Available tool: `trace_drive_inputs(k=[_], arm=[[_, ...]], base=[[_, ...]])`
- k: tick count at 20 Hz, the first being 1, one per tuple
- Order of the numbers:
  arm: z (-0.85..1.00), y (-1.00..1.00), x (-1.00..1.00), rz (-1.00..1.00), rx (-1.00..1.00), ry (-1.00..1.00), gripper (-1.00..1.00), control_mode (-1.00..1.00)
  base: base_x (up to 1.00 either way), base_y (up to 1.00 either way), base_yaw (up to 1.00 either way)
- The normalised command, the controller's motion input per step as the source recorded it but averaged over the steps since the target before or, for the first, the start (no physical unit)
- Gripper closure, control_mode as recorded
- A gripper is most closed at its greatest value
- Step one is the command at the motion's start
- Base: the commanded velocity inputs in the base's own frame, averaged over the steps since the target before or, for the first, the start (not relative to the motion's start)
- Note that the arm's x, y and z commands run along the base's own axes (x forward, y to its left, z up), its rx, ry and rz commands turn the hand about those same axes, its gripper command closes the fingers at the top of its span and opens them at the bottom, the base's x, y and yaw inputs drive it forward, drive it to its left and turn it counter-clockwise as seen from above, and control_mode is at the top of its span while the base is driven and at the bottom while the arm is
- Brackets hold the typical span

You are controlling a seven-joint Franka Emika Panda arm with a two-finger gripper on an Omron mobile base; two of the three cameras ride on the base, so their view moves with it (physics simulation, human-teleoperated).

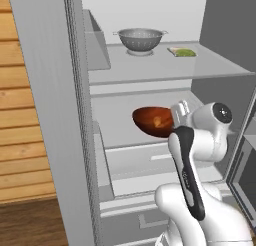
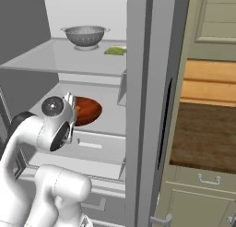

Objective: Pick the chicken drumstick and carrot from their plates and place them in the bowl. Then put the bowl in the fridge.

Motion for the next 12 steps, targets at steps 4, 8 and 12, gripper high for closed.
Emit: trace_drive_inputs(k=[4,8,12], arm=[[-0.37,0.02,0.46,0.0,0.0,0.0,1.0,-1.0],[-0.27,0.05,0.52,0.0,0.0,0.0,1.0,-1.0],[-0.19,0.11,0.52,0.0,0.0,0.0,1.0,-1.0]], base=[[0.0,0.0,0.0],[0.0,0.0,0.0],[0.0,0.0,0.0]])
